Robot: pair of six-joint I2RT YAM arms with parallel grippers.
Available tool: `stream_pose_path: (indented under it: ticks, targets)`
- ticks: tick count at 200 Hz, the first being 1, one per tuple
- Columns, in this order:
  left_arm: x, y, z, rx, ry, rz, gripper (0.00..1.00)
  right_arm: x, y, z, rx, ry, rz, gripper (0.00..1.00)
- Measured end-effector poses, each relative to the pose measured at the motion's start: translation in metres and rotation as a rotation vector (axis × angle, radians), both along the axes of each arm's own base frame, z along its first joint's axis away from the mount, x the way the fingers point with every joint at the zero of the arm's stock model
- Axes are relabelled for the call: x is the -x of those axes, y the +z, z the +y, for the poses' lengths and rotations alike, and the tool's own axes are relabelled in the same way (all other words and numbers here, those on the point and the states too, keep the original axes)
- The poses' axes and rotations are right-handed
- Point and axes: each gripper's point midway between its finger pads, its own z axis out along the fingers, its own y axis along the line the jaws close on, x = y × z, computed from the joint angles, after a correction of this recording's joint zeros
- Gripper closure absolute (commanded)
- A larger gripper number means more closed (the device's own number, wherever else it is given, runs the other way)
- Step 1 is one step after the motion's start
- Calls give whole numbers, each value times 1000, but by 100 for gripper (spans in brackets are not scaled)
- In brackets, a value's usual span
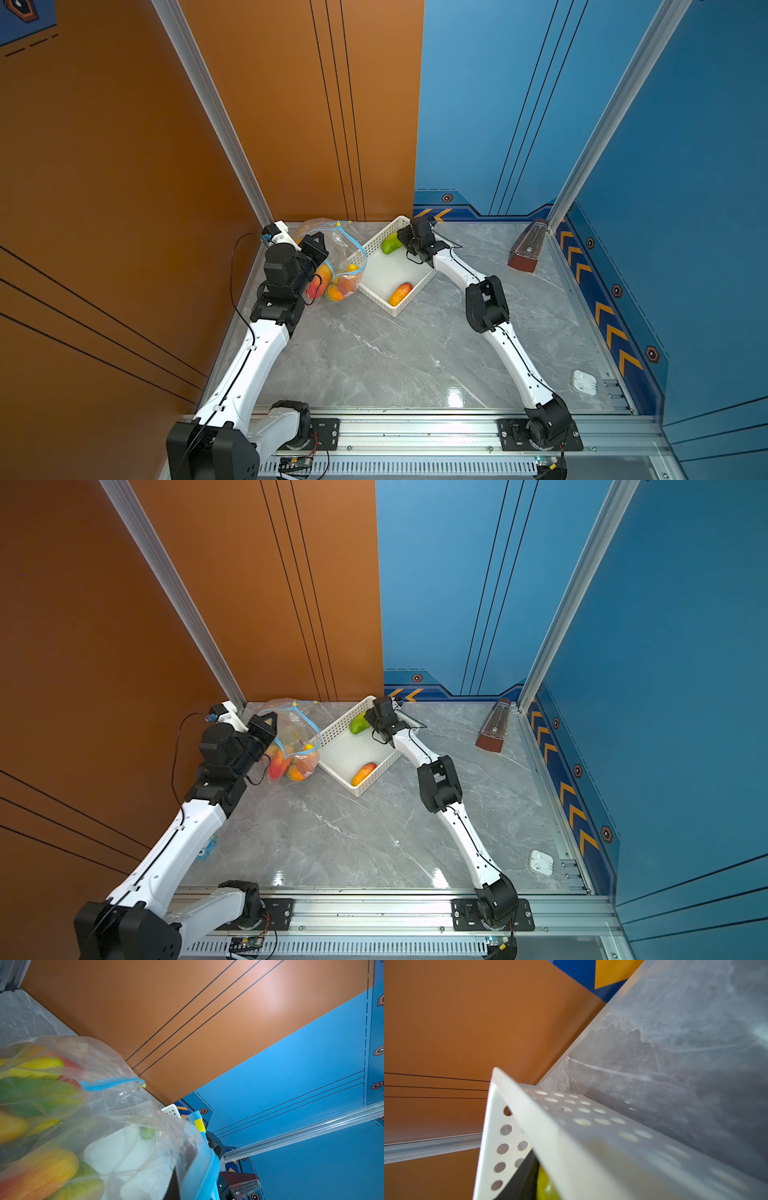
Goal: Place the mango in a zip-top bag and seal the zipper
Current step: Pick up the mango from the basket.
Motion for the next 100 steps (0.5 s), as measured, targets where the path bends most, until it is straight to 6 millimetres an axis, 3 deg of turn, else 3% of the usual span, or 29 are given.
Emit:
stream_pose_path:
  ticks: [25, 58, 84, 100]
  targets:
    - [0, 0, 1, 0, 2, 0, 100, 11, 3, 6, 43, 78, 9, 68]
    - [1, 3, 3, 1, 7, -7, 100, 41, 16, 5, 130, 177, 42, 73]
    - [2, 3, 3, 1, 6, -8, 100, 63, 57, 2, 144, 238, 12, 78]
    - [2, 3, 3, 1, 6, -8, 100, 77, 97, -1, 122, 259, -49, 80]
